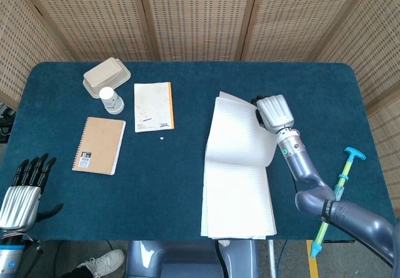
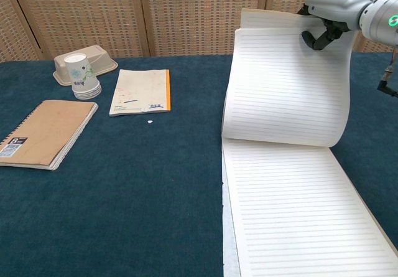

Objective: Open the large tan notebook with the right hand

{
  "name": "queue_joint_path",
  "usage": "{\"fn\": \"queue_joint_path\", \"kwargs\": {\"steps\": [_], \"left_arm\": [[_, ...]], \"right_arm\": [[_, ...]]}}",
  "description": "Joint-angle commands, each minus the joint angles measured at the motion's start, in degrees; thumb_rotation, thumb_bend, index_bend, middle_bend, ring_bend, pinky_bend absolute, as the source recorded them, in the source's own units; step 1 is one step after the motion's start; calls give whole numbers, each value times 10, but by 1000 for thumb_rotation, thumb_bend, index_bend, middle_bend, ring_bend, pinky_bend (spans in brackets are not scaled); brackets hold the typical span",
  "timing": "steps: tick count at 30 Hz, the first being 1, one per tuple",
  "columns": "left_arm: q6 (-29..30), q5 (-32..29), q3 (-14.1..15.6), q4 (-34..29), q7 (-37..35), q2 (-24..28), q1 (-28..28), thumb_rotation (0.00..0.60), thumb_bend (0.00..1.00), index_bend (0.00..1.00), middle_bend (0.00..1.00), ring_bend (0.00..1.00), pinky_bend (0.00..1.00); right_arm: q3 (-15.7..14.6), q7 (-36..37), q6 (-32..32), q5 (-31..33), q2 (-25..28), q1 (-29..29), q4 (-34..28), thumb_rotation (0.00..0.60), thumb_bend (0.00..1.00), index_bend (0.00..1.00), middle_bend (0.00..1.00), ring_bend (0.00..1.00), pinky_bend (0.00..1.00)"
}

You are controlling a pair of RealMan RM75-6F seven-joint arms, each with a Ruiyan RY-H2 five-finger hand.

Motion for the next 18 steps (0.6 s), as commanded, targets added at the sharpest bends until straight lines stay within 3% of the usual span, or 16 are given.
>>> {"fn": "queue_joint_path", "kwargs": {"steps": [1, 8, 10, 11, 15, 18], "left_arm": [[1, -3, -3, 5, 6, -6, -1, 600, 100, 0, 0, 0, 0], [-3, -9, -3, 9, 12, -10, -4, 600, 100, 0, 0, 0, 0], [-2, -9, -3, 10, 13, -11, -4, 600, 100, 0, 0, 0, 0], [-3, -10, -3, 10, 13, -11, -5, 600, 100, 0, 0, 0, 0], [-1, -10, -3, 10, 15, -11, -5, 600, 100, 0, 0, 0, 0], [-2, -11, -2, 9, 15, -11, -5, 600, 100, 0, 0, 0, 0]], "right_arm": [[5, 26, -32, 9, -52, 47, 108, 600, 810, 646, 526, 550, 736], [-2, 78, -41, -9, -93, 75, 205, 600, 766, 645, 519, 534, 699], [-6, 93, -53, -9, -99, 79, 221, 600, 698, 621, 484, 479, 612], [-8, 98, -65, -6, -99, 80, 224, 600, 642, 583, 440, 418, 523], [-15, 97, -86, 4, -96, 79, 229, 600, 404, 340, 177, 125, 208], [-26, 86, -75, 1, -89, 70, 219, 600, 322, 238, 67, 28, 138]]}}
